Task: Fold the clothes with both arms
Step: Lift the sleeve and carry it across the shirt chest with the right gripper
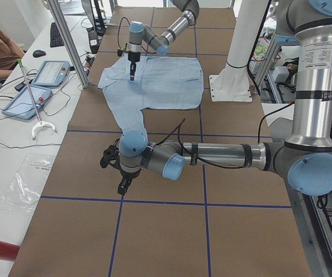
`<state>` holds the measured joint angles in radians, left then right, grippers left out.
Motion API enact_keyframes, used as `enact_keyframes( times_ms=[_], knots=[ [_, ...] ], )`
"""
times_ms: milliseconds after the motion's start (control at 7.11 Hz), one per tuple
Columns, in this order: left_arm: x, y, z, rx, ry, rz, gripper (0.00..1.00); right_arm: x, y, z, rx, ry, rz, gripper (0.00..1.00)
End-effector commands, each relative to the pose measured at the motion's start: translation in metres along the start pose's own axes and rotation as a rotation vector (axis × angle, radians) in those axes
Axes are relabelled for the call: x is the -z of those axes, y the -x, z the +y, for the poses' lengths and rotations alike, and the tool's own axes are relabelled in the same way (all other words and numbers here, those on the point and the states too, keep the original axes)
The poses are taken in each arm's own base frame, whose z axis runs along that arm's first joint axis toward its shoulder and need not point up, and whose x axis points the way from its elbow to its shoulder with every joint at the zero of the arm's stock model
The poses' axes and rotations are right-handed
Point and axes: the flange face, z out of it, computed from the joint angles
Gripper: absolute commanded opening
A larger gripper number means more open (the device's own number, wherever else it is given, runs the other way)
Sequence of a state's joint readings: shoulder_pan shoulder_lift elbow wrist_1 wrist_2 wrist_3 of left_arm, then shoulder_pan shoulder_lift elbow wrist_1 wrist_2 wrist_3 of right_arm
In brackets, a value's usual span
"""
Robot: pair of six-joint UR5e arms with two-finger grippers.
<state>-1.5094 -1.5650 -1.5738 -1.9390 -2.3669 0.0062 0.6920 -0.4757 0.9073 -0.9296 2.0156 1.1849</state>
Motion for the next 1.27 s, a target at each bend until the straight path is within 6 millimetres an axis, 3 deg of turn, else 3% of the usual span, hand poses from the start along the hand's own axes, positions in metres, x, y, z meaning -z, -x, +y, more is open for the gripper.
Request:
enact_keyframes(
  times_ms=[0, 281, 562, 703, 844, 984, 1125],
  knots=[
    [0.001, -0.001, -0.002, -0.002, -0.002, 0.000, 1.00, -0.032, 0.047, 0.026, 0.036, -0.031, 0.038, 0.99],
    [-0.004, 0.004, -0.002, 0.007, 0.006, 0.000, 1.00, -0.032, 0.058, 0.033, 0.048, -0.047, 0.031, 1.00],
    [-0.003, 0.002, -0.007, 0.045, -0.002, -0.004, 1.00, -0.015, 0.062, 0.033, 0.039, -0.062, 0.012, 1.00],
    [-0.001, 0.000, -0.005, 0.099, -0.050, -0.001, 1.00, 0.004, 0.051, 0.030, 0.017, -0.043, 0.098, 1.00],
    [-0.019, -0.004, 0.000, 0.139, -0.084, 0.018, 1.00, 0.029, 0.039, 0.030, 0.032, -0.024, 0.167, 1.00],
    [-0.043, -0.016, 0.009, 0.157, -0.097, 0.047, 0.99, 0.054, 0.009, 0.025, 0.047, -0.021, 0.191, 1.00],
    [-0.060, -0.032, 0.012, 0.174, -0.106, 0.079, 0.99, 0.075, -0.033, 0.024, 0.045, 0.000, 0.190, 1.00]
  ],
)
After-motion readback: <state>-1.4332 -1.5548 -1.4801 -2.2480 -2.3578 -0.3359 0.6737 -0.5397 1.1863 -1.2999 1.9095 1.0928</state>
